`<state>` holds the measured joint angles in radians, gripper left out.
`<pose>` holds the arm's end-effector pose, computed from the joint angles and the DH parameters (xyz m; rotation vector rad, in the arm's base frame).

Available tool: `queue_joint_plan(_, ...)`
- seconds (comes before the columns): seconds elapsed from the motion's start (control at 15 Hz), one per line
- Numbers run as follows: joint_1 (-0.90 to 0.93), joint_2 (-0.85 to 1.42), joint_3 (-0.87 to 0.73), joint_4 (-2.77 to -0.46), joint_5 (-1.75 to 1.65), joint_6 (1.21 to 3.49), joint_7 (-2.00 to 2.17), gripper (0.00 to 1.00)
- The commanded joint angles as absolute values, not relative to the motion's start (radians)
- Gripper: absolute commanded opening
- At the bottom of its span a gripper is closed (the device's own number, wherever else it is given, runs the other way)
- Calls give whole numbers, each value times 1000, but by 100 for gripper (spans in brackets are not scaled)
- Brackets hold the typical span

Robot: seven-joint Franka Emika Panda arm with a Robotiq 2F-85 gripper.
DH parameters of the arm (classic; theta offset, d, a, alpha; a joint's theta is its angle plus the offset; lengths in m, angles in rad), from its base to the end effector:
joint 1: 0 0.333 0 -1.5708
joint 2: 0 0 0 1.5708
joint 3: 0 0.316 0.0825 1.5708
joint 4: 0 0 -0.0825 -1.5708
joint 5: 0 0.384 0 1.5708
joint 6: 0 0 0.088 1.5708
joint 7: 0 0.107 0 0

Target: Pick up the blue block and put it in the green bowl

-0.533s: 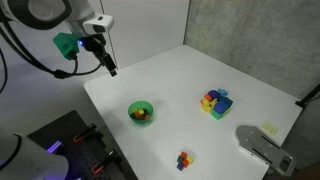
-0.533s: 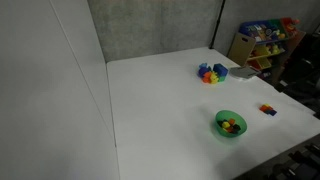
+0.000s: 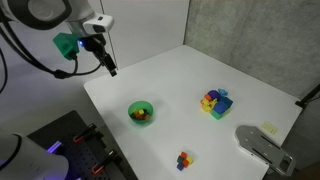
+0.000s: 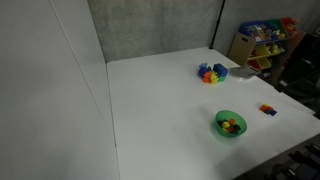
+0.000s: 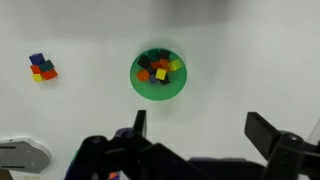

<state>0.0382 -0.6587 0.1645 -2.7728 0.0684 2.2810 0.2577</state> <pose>0.3417 0.0679 0.4118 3.1153 -0.1892 0.2626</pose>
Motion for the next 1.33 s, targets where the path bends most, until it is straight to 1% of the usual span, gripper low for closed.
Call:
queue_joint_plan(0.0, 39, -642, 153, -2753, 66, 2270, 257, 100)
queue_joint_plan(0.4, -2, -553, 121, -2652, 50, 2252, 255, 100)
queue_joint_plan(0.73, -58, -420, 81, -2576, 18, 2283, 246, 100)
queue_joint_plan(1.07, -88, -274, 9, -2549, 10, 2360, 193, 100)
queue_joint_plan(1.27, -93, -175, -33, -2556, 13, 2452, 132, 100)
